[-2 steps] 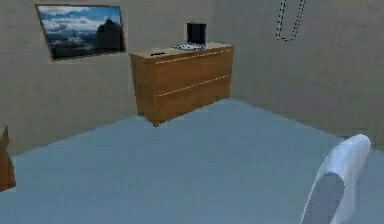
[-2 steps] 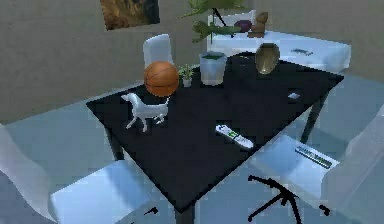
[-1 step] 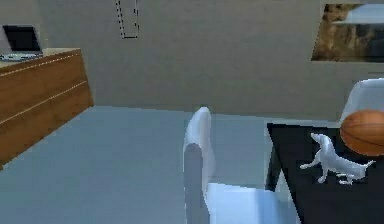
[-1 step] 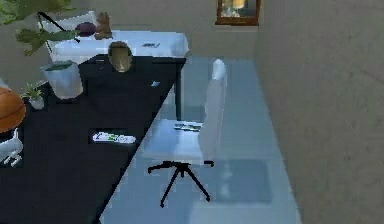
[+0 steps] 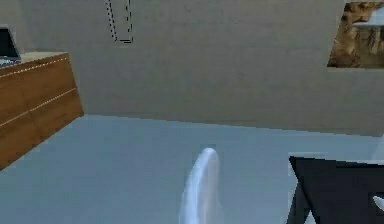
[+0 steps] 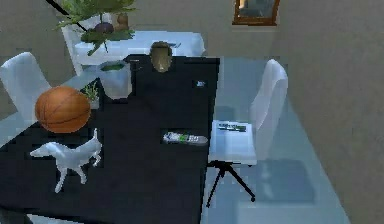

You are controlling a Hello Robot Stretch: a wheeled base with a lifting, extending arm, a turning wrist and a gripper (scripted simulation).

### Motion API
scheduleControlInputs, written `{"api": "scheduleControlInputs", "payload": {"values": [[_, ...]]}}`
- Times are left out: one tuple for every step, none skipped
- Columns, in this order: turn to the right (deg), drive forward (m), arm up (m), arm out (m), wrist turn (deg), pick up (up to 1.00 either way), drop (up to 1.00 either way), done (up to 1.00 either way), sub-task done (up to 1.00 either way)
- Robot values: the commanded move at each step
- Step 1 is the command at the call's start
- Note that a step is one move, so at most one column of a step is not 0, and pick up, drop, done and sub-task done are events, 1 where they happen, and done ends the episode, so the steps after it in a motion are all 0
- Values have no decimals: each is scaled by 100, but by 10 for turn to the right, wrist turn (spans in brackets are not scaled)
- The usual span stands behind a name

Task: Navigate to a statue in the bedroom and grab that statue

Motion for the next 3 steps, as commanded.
{"api": "scheduleControlInputs", "payload": {"values": [[-270,0,0,0,0,0,0,0,0],[0,0,50,0,0,0,0,0,0],[0,0,38,0,0,0,0,0,0]]}}
